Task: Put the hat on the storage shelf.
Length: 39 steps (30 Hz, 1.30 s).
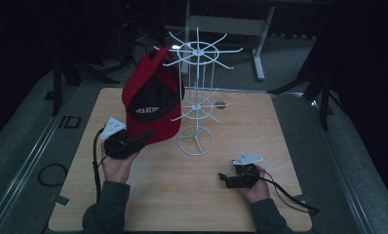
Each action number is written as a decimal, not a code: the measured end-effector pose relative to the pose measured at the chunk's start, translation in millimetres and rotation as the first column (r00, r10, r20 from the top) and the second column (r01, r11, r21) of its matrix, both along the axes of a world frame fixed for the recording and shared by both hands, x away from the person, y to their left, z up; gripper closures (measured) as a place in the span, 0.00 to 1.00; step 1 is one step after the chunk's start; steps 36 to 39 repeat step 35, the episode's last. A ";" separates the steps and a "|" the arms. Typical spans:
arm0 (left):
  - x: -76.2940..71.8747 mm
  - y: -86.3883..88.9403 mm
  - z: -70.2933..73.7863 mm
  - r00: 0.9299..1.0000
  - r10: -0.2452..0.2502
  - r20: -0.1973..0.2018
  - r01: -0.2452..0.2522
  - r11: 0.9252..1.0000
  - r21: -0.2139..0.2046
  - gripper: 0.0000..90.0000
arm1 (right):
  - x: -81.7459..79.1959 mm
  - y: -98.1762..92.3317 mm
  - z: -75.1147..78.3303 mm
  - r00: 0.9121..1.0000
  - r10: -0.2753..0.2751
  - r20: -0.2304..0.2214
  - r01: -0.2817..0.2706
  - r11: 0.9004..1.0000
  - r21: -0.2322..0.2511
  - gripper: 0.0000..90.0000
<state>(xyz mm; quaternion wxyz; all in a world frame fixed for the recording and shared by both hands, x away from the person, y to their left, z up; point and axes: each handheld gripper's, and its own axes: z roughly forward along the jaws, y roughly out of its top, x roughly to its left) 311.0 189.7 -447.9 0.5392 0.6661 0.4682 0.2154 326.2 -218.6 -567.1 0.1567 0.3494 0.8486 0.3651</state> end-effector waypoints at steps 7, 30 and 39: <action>-2.5 3.4 -0.5 0.999 0.043 0.002 -0.043 0.999 0.030 0.50 | 0.0 0.0 0.0 1.000 0.000 0.000 0.000 1.000 0.000 0.23; -4.4 18.4 2.6 0.984 0.180 0.002 -0.180 0.983 0.039 0.18 | 0.0 0.1 0.0 1.000 -0.001 0.000 0.001 1.000 0.001 0.23; -4.1 18.2 3.2 0.982 0.191 0.006 -0.191 0.981 0.038 0.16 | 0.0 0.1 0.1 1.000 -0.001 0.000 0.001 1.000 0.001 0.23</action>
